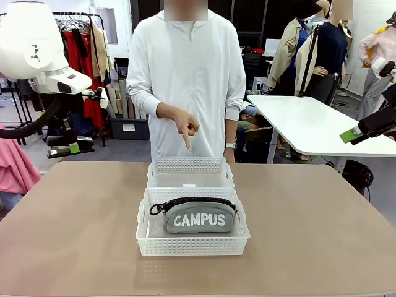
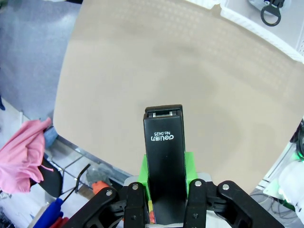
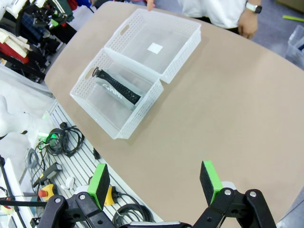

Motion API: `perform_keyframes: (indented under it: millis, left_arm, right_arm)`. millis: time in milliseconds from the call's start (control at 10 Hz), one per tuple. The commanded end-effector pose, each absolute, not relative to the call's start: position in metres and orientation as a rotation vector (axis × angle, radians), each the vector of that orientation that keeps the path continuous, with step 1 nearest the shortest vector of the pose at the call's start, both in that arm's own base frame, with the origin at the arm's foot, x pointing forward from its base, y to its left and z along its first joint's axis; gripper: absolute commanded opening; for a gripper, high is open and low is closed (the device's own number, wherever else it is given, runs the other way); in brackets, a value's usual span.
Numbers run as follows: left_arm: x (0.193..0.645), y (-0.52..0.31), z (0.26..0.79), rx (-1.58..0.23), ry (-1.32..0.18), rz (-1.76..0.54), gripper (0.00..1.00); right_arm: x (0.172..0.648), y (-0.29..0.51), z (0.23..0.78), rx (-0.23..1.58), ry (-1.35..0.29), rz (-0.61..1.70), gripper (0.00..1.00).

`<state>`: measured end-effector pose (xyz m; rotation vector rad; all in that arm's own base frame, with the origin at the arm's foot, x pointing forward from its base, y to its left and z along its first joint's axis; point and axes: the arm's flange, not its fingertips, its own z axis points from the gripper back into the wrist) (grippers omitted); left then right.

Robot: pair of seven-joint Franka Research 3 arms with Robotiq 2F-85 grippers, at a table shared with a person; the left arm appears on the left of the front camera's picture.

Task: Distribute items into two baskets.
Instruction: Place the picked Stapler into the Organizing basket as instructed by the person.

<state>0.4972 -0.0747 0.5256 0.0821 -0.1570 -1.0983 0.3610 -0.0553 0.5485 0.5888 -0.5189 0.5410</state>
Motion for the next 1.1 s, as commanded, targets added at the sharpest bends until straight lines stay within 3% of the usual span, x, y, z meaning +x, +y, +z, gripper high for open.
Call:
perform_keyframes:
  millis: [0,1000]
  left_arm:
    - [0.506,-0.083,0.528,0.054,-0.154,-1.089,0.00]
    - [0.567,-0.231,0.518,-0.016,-0.171,-1.273,0.00]
  right_arm:
    - [0.360,-0.054,0.548,0.601,-0.540,0.548,1.00]
    - [0.360,-0.054,0.548,0.601,-0.540,0.548,1.00]
